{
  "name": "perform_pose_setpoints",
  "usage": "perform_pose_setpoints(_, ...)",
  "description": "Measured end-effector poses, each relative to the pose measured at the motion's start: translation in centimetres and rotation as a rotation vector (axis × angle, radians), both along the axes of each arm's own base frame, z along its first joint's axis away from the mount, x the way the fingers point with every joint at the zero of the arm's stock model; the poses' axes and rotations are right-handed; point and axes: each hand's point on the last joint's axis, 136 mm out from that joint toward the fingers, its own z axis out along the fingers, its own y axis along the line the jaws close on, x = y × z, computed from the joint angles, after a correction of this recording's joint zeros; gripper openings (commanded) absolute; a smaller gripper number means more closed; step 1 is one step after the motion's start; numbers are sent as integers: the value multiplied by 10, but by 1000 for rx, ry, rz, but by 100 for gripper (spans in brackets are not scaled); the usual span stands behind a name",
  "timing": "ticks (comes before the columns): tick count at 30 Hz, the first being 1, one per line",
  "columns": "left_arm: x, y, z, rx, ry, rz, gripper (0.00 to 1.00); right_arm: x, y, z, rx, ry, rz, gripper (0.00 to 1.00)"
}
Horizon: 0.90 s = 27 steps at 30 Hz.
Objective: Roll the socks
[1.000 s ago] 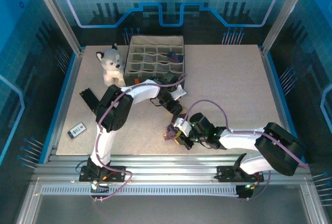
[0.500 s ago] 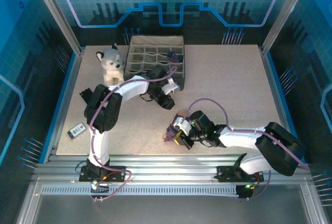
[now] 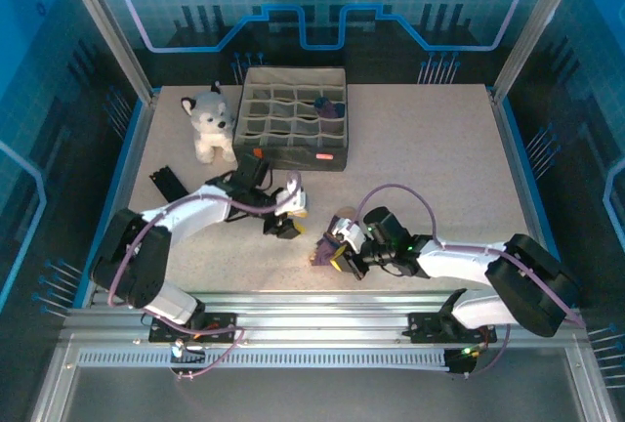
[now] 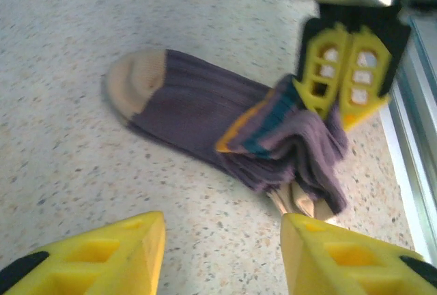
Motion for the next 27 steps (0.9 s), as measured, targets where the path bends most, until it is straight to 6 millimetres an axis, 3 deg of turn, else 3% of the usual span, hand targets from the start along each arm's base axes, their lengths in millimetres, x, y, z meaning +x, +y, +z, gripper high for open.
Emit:
perform_pose_setpoints(3, -14, -13, -3, -11, -83, -78, 54, 1, 0, 1, 6, 5, -4, 0)
perform_pose_setpoints(9, -22, -36, 4, -37, -203, -176, 56, 1, -1, 2, 15, 13, -5, 0)
perform_pose_setpoints(18, -35, -51, -29, 11, -135, -263, 56, 2, -1, 3, 25, 15, -8, 0)
perform_pose_setpoints(27, -39, -62, -32, 40, -111, -325, 47, 3, -2, 3, 30, 19, -16, 0)
